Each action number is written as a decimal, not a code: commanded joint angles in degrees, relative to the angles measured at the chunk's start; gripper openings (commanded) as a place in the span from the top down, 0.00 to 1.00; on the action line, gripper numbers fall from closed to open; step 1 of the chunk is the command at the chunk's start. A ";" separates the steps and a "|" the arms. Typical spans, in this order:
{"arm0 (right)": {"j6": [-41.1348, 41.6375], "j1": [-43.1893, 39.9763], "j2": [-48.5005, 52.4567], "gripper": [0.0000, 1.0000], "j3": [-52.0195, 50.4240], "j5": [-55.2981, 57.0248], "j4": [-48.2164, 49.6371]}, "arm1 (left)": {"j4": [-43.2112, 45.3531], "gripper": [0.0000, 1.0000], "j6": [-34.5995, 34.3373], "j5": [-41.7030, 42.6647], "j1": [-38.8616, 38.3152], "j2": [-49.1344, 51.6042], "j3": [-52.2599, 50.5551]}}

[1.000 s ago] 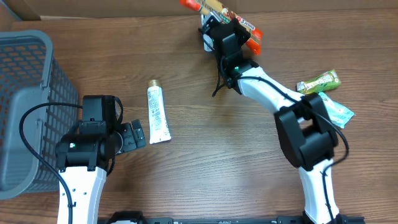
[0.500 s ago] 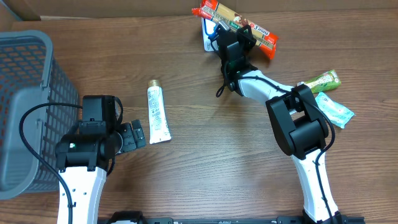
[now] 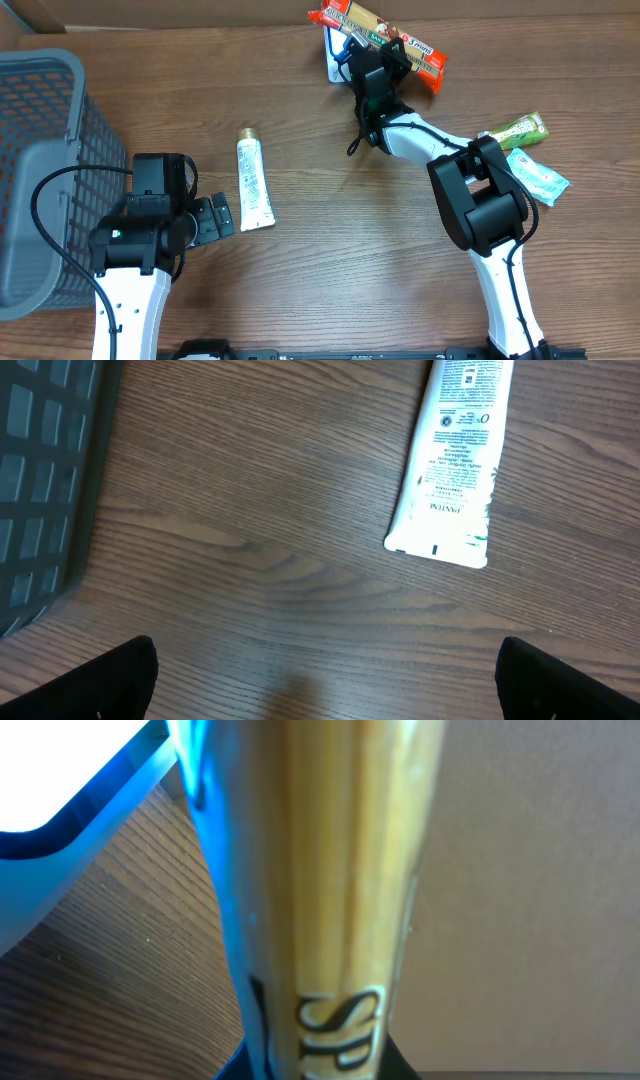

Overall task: Scan the item barcode
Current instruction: 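Hold the spaghetti pack in front of the white scanner with right gripper, then carry the spaghetti pack right and release it beside the juice carton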

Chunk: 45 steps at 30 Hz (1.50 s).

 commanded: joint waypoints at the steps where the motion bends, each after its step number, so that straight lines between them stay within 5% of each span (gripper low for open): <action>1: 1.27 -0.02 -3.37 0.96 2.54 1.66 2.29 | 0.17 0.01 -0.57 -0.72 -0.02 0.09 0.00; 12: 0.33 0.48 -3.63 0.97 2.56 5.14 3.21 | 0.17 0.00 -0.57 -0.72 -0.02 0.09 0.02; 16: 4.02 2.67 -9.09 0.97 2.56 5.99 -4.31 | 0.17 0.00 -0.55 -0.72 -0.02 0.09 0.00; 21: 18.82 3.76 -21.62 0.97 2.56 -0.85 -26.93 | 0.17 0.00 -0.57 -0.72 -0.02 0.09 0.00; 28: 60.87 -1.60 -35.45 0.96 2.56 -34.40 -59.89 | 0.17 0.00 -0.55 -0.72 -0.02 0.09 0.00; 33: 73.81 -9.81 -35.60 0.96 2.51 -51.25 -71.60 | 0.17 0.00 -0.55 -0.72 -0.02 0.09 0.00; 37: 81.81 -16.72 -34.56 0.96 -0.48 -51.36 -73.55 | 0.17 0.00 -0.57 -0.72 -0.02 0.09 0.00; 41: 84.70 -20.06 -34.45 0.96 -6.82 -51.36 -66.97 | 0.17 0.00 -0.57 -0.72 -0.02 0.09 0.00; 45: 96.06 -22.64 -34.45 0.96 -14.73 -47.60 -59.93 | 0.17 0.00 -0.55 -0.72 -0.02 0.09 0.00</action>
